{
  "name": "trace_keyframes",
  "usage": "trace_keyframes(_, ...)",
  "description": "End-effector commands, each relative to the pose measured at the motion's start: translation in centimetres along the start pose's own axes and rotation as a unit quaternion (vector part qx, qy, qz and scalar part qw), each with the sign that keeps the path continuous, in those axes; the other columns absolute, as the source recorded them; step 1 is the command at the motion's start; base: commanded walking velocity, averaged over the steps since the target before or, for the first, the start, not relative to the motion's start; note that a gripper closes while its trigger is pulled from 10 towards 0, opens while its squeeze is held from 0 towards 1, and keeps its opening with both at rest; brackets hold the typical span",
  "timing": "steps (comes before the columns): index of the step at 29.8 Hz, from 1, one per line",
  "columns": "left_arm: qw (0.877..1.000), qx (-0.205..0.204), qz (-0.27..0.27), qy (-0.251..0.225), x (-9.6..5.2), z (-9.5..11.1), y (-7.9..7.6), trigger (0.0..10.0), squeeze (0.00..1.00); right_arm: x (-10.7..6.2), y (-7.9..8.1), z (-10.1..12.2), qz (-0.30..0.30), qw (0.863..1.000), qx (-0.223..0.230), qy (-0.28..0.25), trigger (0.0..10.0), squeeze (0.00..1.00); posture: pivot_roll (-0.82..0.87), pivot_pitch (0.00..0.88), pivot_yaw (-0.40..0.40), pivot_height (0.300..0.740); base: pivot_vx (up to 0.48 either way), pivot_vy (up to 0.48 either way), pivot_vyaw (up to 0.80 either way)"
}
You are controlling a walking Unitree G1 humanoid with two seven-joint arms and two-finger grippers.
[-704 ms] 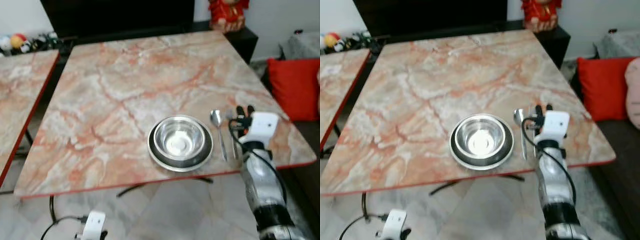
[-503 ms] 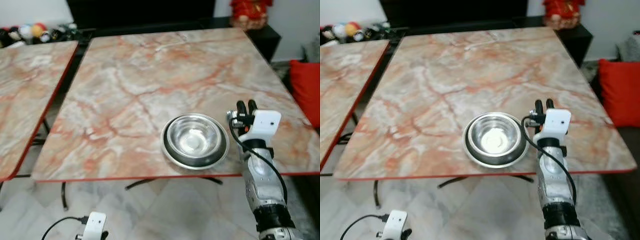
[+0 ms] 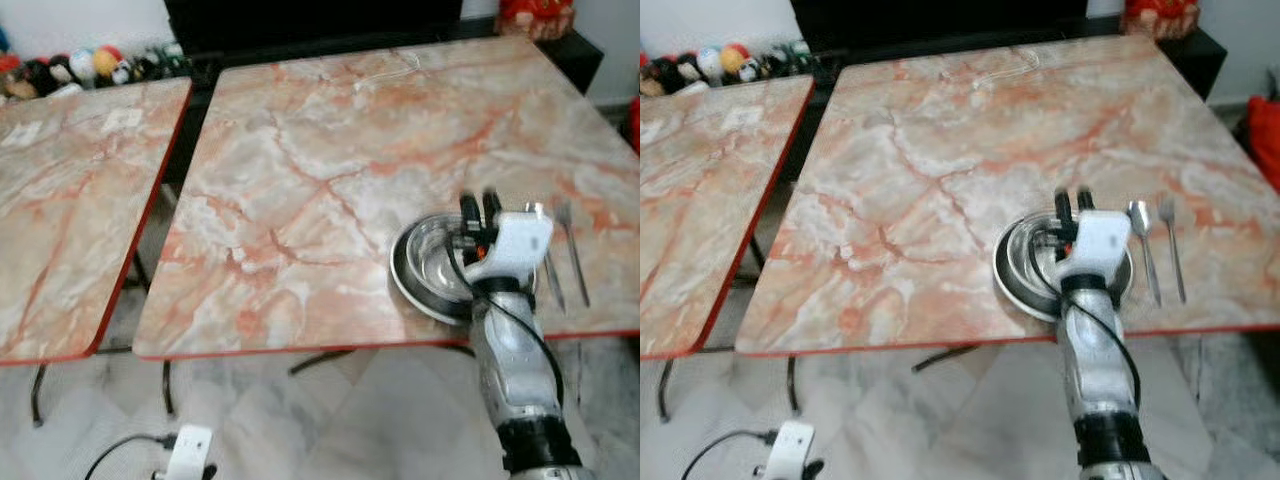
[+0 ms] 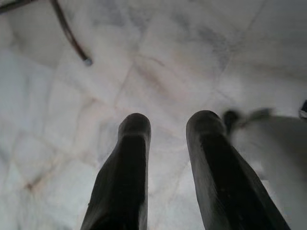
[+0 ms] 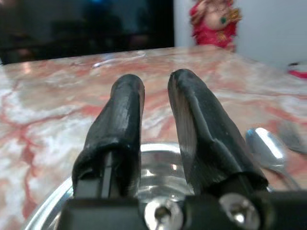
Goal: Setting the table
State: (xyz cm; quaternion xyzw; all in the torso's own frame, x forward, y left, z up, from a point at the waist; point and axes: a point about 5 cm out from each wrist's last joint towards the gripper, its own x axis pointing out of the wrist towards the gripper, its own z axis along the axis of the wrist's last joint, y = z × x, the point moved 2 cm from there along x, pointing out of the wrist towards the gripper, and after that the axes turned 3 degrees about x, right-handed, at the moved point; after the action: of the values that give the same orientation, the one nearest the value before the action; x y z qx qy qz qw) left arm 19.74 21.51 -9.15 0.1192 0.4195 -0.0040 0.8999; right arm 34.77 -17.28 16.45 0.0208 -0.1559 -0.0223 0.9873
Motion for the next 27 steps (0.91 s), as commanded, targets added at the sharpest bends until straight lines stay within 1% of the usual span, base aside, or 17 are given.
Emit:
trace_keyframes(1,1.0,0.001,0.008,0.017,-0.2,-1.0,0.6,10.0,0.0,0.2,1.4,0.5,0.023,1.0,-0.001,-0.006,10.0,0.0,-0.12,0.058,0.078,0.74,0.0,0.48,0.0)
trace_keyframes(2,1.0,0.001,0.007,0.017,-0.2,-1.0,0.6,10.0,0.0,0.2,1.8,0.5,0.032,0.999,-0.007,-0.007,10.0,0.0,-0.12,0.053,0.076,0.74,0.0,0.48,0.0)
trace_keyframes(4,1.0,0.001,0.007,0.017,-0.2,-1.0,0.6,10.0,0.0,0.1,2.0,0.6,0.037,0.999,-0.01,-0.009,10.0,0.0,-0.11,0.048,0.074,0.74,0.0,0.48,0.22)
trace_keyframes(8,1.0,0.0,0.006,0.017,-0.3,-1.1,0.5,10.0,0.0,0.0,2.4,0.5,0.046,0.999,-0.01,-0.01,10.0,0.0,-0.11,0.035,0.069,0.74,0.0,0.48,0.8)
trace_keyframes(14,1.0,-0.003,0.007,0.016,-0.2,-1.0,0.3,10.0,0.0,0.3,2.4,0.7,0.047,0.999,-0.004,-0.01,10.0,0.0,-0.11,0.033,0.059,0.74,0.0,0.48,0.0)
trace_keyframes(21,1.0,-0.008,0.009,0.015,-0.2,-0.9,0.2,10.0,0.0,0.2,2.4,0.8,0.054,0.998,-0.014,-0.011,10.0,0.0,-0.11,0.033,0.054,0.74,0.0,0.48,0.0)
trace_keyframes(24,1.0,-0.011,0.009,0.015,-0.2,-0.8,0.1,10.0,0.0,0.2,2.5,0.8,0.056,0.998,-0.016,-0.011,10.0,0.0,-0.11,0.034,0.052,0.74,0.0,0.48,0.8)
trace_keyframes(27,1.0,-0.011,0.01,0.015,-0.2,-0.9,0.1,10.0,0.0,0.2,2.7,0.7,0.057,0.998,-0.007,-0.009,10.0,0.0,-0.11,0.034,0.052,0.74,0.0,0.48,0.0)
